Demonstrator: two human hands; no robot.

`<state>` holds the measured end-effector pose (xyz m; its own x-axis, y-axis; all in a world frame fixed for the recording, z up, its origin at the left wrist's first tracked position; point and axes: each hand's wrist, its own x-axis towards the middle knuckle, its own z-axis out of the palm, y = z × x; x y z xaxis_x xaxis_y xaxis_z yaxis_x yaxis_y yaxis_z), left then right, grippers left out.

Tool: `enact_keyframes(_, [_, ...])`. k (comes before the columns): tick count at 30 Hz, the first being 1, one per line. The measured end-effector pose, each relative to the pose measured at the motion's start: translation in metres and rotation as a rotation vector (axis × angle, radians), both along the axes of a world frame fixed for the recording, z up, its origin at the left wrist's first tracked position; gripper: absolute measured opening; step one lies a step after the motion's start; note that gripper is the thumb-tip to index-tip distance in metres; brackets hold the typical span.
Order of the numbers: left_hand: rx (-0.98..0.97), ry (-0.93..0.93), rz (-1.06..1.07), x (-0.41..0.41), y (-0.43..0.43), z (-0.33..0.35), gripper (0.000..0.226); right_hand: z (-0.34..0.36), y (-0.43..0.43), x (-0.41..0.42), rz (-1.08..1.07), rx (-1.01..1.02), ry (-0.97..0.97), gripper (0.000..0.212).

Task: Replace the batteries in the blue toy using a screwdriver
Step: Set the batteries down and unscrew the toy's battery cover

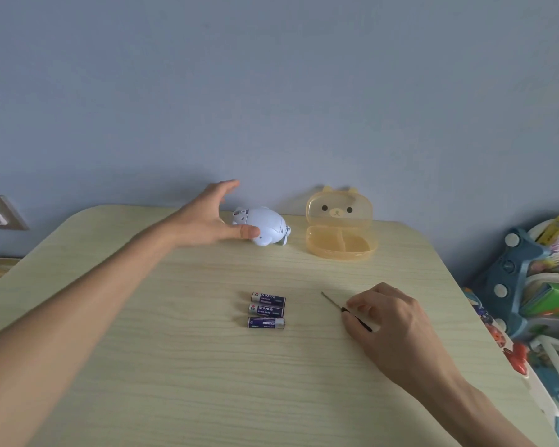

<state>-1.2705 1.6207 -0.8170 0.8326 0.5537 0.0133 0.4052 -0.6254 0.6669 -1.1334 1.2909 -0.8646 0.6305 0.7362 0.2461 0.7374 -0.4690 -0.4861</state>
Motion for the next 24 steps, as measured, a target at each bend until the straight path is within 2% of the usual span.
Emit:
enact_keyframes(2, [-0.095,0.054,-0.027,0.011,0.012,-0.006,0.148,0.002,-0.003,0.001,-0.017,-0.008,0.014,0.004])
enact_keyframes(5, [-0.149,0.117,-0.085,0.022,0.018,-0.017,0.11,0.003,-0.007,0.003,-0.03,-0.019,0.028,0.005])
enact_keyframes(8, [-0.173,0.026,-0.097,0.022,0.022,-0.027,0.08,0.003,-0.008,0.006,-0.027,-0.009,0.032,0.007])
enact_keyframes(11, [-0.181,-0.053,-0.069,0.018,0.022,-0.032,0.063,0.002,-0.008,0.007,-0.022,0.0,0.039,0.009])
enact_keyframes(17, [-0.188,-0.152,-0.105,-0.002,-0.001,-0.023,0.061,0.02,-0.008,0.011,-0.014,0.102,0.172,0.016])
enact_keyframes(24, [-0.166,-0.226,-0.22,-0.046,-0.088,0.016,0.066,0.092,-0.027,-0.002,0.171,0.253,0.204,0.015])
